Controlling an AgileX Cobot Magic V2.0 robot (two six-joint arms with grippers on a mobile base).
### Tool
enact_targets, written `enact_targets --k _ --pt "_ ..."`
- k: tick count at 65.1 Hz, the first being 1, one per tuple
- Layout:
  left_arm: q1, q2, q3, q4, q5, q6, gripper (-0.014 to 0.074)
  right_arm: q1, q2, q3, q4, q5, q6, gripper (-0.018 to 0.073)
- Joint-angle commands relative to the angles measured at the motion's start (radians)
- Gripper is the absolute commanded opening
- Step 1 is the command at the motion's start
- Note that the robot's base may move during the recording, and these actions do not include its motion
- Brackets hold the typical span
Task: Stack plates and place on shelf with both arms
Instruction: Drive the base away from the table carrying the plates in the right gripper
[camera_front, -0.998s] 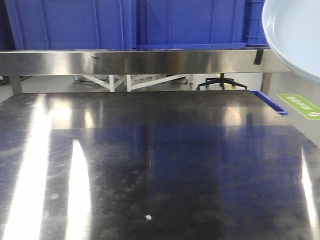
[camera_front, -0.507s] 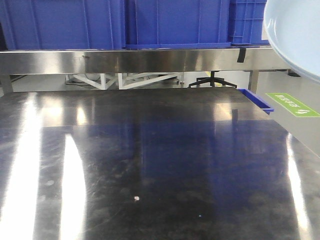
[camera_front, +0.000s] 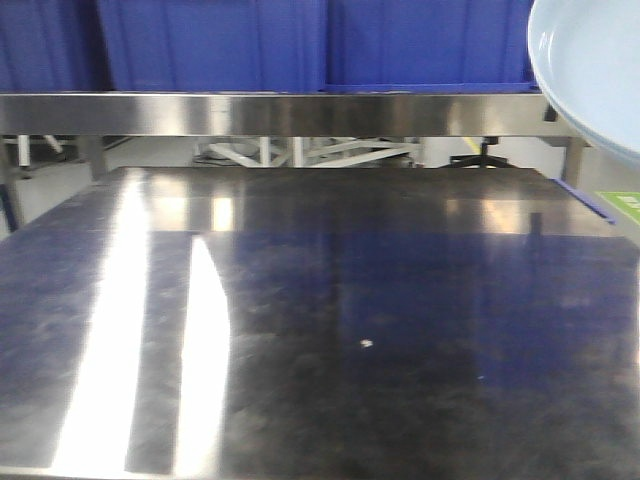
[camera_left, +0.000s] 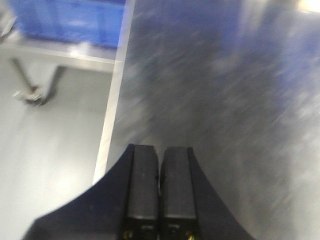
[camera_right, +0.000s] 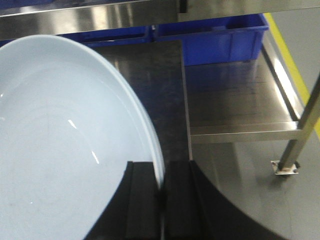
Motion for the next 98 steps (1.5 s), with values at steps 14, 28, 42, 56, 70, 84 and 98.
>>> enact_targets --k 14,28,42,56,70,84,98 --pt "-0.006 -0.003 -0.029 -0.005 -0.075 -0.006 0.0085 -0.005 0.001 -0.031 -0.003 -0.095 -0.003 0.0029" --pt "-0.006 -0.003 -0.029 -0.005 -0.075 -0.006 0.0085 -0.005 0.001 -0.031 -0.003 -0.095 -0.003 0.0029" --pt "-0.006 -0.003 -0.029 -0.005 -0.075 -0.006 0.0085 -0.005 0.001 -0.031 -0.003 -0.095 -0.003 0.0029" --pt "-0.006 -0.003 -0.029 -0.005 -0.075 -0.006 0.0085 -0.005 0.001 -0.031 -0.003 -0.095 -0.003 0.0029" --pt "-0.006 -0.003 -0.029 -0.005 -0.075 -0.006 0.0085 -0.005 0.001 -0.031 -0.003 -0.095 -0.003 0.0029" --pt "-0.006 -0.003 -0.029 -0.005 -0.075 -0.006 0.0085 -0.005 0.001 -0.031 -0.003 -0.095 -0.003 0.0029" --pt "-0.006 -0.003 -0.029 -0.005 -0.075 -0.006 0.0085 -0.005 0.001 -0.031 -0.003 -0.095 -0.003 0.0029"
